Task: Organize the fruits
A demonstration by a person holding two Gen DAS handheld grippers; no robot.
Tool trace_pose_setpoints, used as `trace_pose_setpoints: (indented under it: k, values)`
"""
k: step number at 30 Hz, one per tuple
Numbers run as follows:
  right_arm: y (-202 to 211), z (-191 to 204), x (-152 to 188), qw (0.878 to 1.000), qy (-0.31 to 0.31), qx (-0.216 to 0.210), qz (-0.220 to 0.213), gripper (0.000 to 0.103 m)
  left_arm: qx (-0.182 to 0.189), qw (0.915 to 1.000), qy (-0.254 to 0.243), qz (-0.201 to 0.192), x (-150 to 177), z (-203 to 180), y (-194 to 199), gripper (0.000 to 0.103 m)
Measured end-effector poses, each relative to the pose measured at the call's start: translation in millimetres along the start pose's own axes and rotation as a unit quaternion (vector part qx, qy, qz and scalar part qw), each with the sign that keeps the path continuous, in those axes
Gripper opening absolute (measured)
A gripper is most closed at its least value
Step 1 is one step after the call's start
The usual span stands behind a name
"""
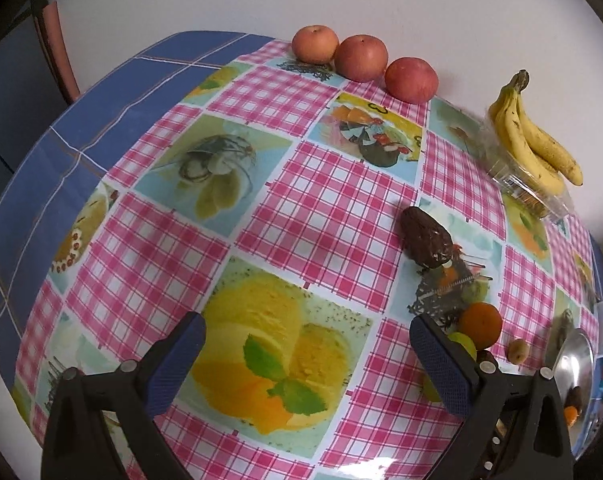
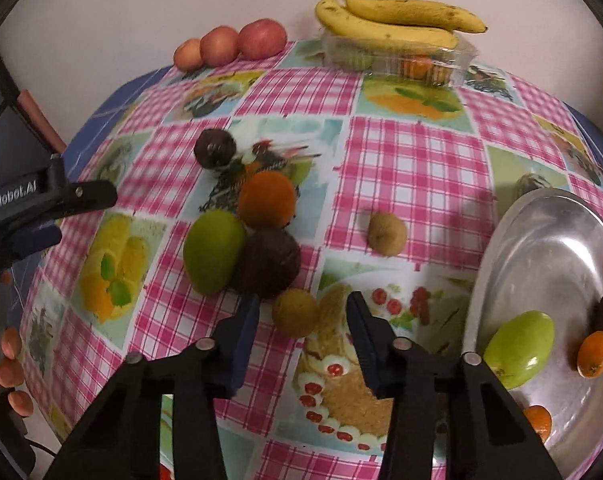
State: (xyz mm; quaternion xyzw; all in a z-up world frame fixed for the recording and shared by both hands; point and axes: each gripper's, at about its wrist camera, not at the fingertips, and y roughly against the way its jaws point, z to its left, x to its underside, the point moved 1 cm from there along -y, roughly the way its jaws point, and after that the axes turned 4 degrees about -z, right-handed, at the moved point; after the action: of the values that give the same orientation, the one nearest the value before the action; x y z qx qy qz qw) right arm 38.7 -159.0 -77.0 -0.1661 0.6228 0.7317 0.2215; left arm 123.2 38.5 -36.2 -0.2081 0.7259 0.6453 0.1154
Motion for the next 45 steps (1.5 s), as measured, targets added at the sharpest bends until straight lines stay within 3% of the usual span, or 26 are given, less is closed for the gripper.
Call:
trace_pose_setpoints:
  k: [6,14,16,20,22,29,31,36,37,45]
  values:
    - [-3.9,-3.2,2.9,1.000,-0.004,0.002,0.007,0.026,0.012,0.9998,0.008,0.011,-0.7,-1.4,-4.3,0.103]
    - [-0.2,-22.3,2.8,0.999,-0.028,0.022,0.006,0.026,0.072,0.9967,0.017,0.033,6.2,-21.3,-9.1,0.101]
    - [0.6,-27.2,2.2,0.999,-0.038,0.025,0.006,0.026,0.089,0.9951,0.008,0.042,9.6,-31.6,-11.9,0.091]
    - [2.7,-38.5,1.1,0.998,-0.056,0.032,0.004,0.026,0.116,0.9914,-0.003,0.060,16.2,-45.3,-16.2,0.086]
    - [3.4,-42.6,0.6,0.998,-0.064,0.028,0.003,0.026,0.131,0.9890,-0.007,0.069,17.7,-51.7,-19.4,0.075]
    - [3.3,-42.2,-0.5,0.998,-0.061,0.028,0.003,0.026,0.150,0.9850,-0.021,0.083,22.3,-61.4,-25.7,0.061]
    - [3.3,-42.1,-0.2,0.998,-0.061,0.028,0.003,0.026,0.163,0.9826,-0.022,0.086,23.6,-64.2,-25.4,0.051]
    - [3.4,-42.2,-0.1,0.998,-0.061,0.027,0.003,0.026,0.171,0.9808,-0.029,0.089,28.5,-72.2,-26.0,0.045]
    - [3.1,-42.2,-0.3,0.998,-0.061,0.027,0.003,0.026,0.173,0.9805,-0.032,0.088,29.5,-74.6,-25.0,0.040]
    - [3.8,-42.7,0.3,0.998,-0.064,0.024,0.003,0.026,0.157,0.9840,-0.033,0.077,28.0,-70.4,-22.1,0.040]
